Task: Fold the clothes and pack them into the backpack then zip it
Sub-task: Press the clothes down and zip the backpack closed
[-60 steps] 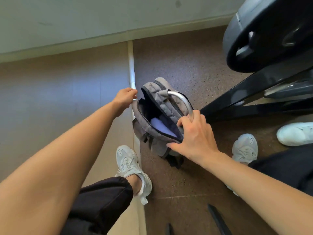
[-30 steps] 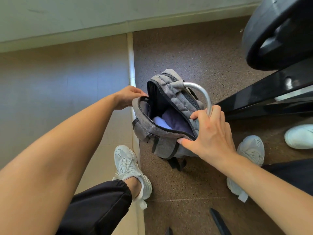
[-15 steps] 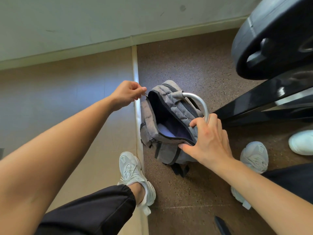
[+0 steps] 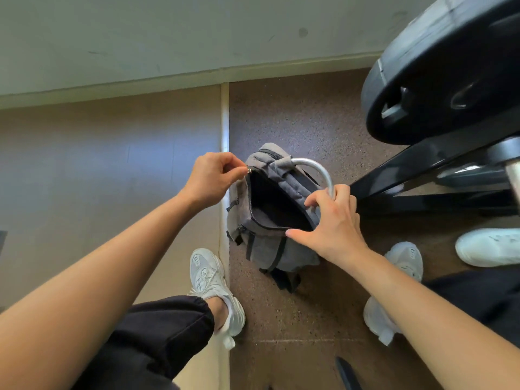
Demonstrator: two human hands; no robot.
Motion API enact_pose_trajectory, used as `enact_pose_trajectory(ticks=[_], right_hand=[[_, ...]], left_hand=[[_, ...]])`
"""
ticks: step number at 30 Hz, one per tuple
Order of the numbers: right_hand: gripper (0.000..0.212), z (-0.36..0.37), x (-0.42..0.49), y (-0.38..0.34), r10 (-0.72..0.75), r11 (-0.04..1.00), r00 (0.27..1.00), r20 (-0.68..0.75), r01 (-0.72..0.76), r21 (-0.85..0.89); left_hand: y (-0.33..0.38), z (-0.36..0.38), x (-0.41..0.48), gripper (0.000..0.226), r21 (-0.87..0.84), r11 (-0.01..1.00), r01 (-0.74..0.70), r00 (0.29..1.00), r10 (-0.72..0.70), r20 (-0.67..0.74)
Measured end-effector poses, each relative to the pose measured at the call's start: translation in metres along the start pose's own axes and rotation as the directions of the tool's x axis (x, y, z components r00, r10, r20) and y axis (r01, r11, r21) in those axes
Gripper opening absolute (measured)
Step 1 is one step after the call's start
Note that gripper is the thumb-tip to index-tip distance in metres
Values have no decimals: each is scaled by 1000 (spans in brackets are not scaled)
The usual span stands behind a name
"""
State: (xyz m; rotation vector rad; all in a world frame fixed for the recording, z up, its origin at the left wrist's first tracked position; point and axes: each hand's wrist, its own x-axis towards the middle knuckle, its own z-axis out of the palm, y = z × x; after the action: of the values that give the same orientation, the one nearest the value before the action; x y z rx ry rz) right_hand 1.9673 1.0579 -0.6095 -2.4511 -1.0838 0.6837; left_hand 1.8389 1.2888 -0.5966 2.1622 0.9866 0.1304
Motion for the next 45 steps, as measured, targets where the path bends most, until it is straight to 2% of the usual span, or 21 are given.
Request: enact_pose_trajectory(ticks=[2,5,7,9,11,14,19,23,27,30,32,34,37,41,45], right_hand=[[54,-5,3,-5,-61,998,996,-71,59,-25],[40,-13,8,-21,-161,987,950,-268,149,-63],[24,-16,10,-33,-213,974,902,-375,225,-12],[10,-18,14,-45,-277,945,865,-418,324,45],[6,-20,23,-57,-294,918,887,-357,366,153],[13,-18,51,-74,-227,934,967,-117,250,256],[23,-3,107,-90,-263,965,957,120,260,39],[15,2,129,-104,-288,937,930,230,323,-133],[15,3,134,-102,-338,924,916,217,367,-109],[19,3,135,-94,-374,918,903,212,393,-52],[17,3,134,-92,-385,918,900,204,396,-17],[15,2,132,-91,-388,916,901,196,400,-25],[10,-5,126,-90,-392,916,906,158,400,-21],[8,-7,110,-82,-406,911,907,109,411,-31],[6,-10,76,-53,-370,927,920,132,375,-16]], left_hand=[[-8,1,-3,6,-41,998,36,997,-39,-71],[-12,5,-3,7,-48,998,36,994,-41,-97],[-11,8,-3,9,-17,999,35,990,-37,-138],[-11,10,-3,10,-4,999,50,982,-50,-180],[-11,10,-4,9,-13,997,72,978,-73,-198],[-10,5,-3,8,-41,995,88,975,-94,-201],[-5,-2,-2,7,-48,996,73,978,-81,-190],[-8,-9,0,10,-79,995,53,987,-65,-145],[-15,-22,5,26,-199,980,8,998,-19,-53],[-31,-19,12,41,-74,997,26,997,-31,-64],[-41,-9,12,53,62,998,11,997,-15,74],[-45,2,11,46,139,990,-23,988,1,155],[-44,6,14,18,184,983,-13,995,-6,100],[-51,9,17,11,234,971,42,999,-48,20],[-63,1,18,15,226,969,99,995,-95,-28]])
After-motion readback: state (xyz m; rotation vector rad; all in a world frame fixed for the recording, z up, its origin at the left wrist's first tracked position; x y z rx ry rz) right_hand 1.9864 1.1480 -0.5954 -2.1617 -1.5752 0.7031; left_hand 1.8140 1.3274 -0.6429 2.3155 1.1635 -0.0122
